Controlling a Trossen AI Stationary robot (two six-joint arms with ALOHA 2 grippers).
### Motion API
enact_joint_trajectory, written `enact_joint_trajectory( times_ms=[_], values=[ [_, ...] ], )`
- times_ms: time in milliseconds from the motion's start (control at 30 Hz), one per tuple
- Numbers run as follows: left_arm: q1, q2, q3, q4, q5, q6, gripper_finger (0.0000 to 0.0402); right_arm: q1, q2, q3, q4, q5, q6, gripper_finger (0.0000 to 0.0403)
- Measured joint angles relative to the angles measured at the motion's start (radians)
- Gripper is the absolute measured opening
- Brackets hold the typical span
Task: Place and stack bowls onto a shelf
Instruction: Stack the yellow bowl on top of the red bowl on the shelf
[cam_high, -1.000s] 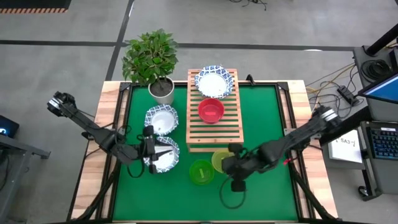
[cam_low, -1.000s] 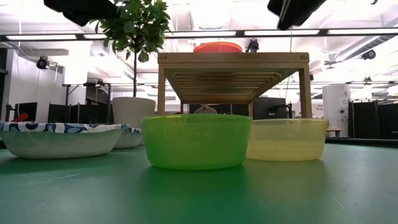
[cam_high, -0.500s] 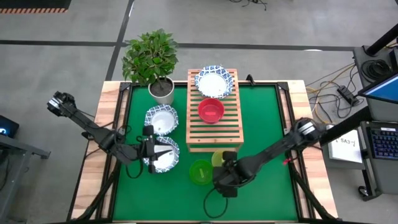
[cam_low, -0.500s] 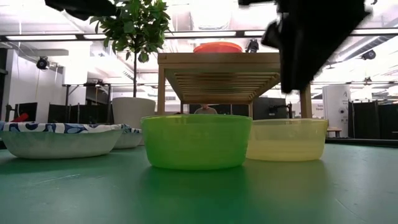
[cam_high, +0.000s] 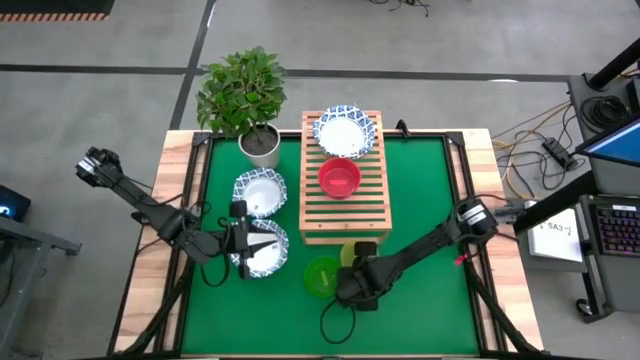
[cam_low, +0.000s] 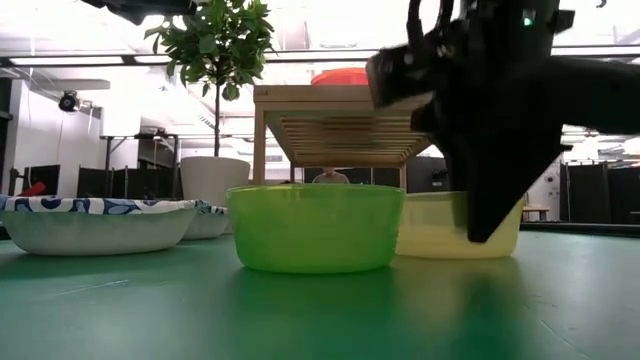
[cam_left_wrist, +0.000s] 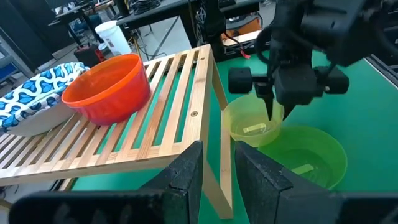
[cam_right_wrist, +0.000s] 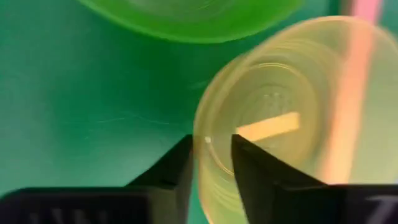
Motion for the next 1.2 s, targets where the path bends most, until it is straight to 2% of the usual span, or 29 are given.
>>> enact_joint_trajectory(
  times_ms=[133,267,467,667,767,933,1067,1200],
  values=[
    [0.000,0.000,0.000,0.000,0.000,0.000,0.0076,-0.003,0.018,-0.001,-0.004,-0.087,-0.053,0.0021],
    [0.000,0.000,0.000,-0.001,0.000,0.000,0.0076,-0.003,-0.016,-0.001,-0.007,-0.212,-0.040,0.0011],
    [0.000,0.000,0.000,-0.005,0.000,0.000,0.0076,-0.003,-0.162,0.000,-0.016,-0.416,0.121,0.0009],
    [0.001,0.000,0.000,-0.004,0.000,0.008,0.0076,0.000,-0.342,0.045,0.066,-0.472,0.296,0.0009],
    [0.001,0.000,-0.001,-0.004,0.000,0.012,0.0076,0.004,-0.429,0.059,0.211,-0.430,0.280,0.0009],
    [0.001,0.000,-0.001,-0.004,0.000,0.012,0.0076,0.005,-0.533,0.063,0.334,-0.305,0.090,0.0008],
    [0.001,0.000,-0.001,-0.001,0.000,0.018,0.0076,-0.005,-0.573,0.063,0.318,-0.085,-0.072,0.0008],
    [0.001,0.000,-0.001,0.009,0.000,0.027,0.0076,-0.076,-0.592,0.064,0.290,0.072,-0.244,0.0008]
  ],
)
